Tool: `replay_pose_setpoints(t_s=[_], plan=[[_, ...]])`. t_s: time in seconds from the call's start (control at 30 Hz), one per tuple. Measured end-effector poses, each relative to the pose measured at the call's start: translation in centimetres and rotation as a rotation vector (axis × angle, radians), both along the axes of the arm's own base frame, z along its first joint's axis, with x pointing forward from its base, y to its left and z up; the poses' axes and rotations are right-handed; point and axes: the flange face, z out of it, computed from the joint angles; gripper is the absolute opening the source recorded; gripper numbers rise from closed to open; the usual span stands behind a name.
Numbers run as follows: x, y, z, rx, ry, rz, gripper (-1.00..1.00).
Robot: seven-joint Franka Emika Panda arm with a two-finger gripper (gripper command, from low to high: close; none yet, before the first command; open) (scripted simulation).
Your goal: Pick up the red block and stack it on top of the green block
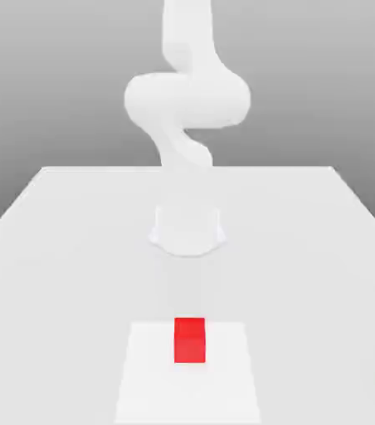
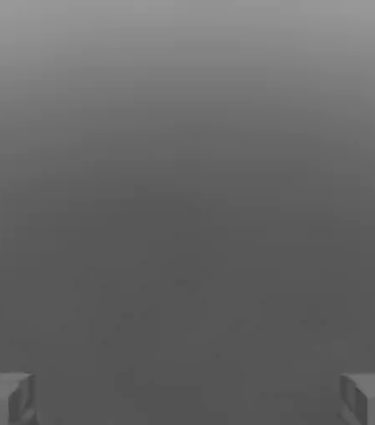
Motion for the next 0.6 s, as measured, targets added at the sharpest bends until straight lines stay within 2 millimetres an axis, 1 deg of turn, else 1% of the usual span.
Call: replay_pose_setpoints(t_s=[0.07, 0.13, 0.2, 0.3, 0.37, 0.43, 0.53, 0.6], plan=[[2.4, 0.1, -4.9, -0.003, 0.077, 0.000, 0.00], [4.2, 0.1, -9.9, -0.005, 0.153, 0.001, 0.00], [5.4, 0.1, -14.9, -0.006, 0.227, 0.002, 0.00], [6.0, 0.2, -22.4, -0.007, 0.339, 0.003, 0.00], [5.7, 0.2, -27.4, -0.008, 0.416, 0.005, 0.00], [4.8, 0.2, -32.5, -0.007, 0.495, 0.007, 0.00], [2.3, 0.2, -39.7, -0.005, 0.616, 0.010, 0.00], [0.3, 0.3, -43.6, -0.003, 0.687, 0.012, 0.00]])
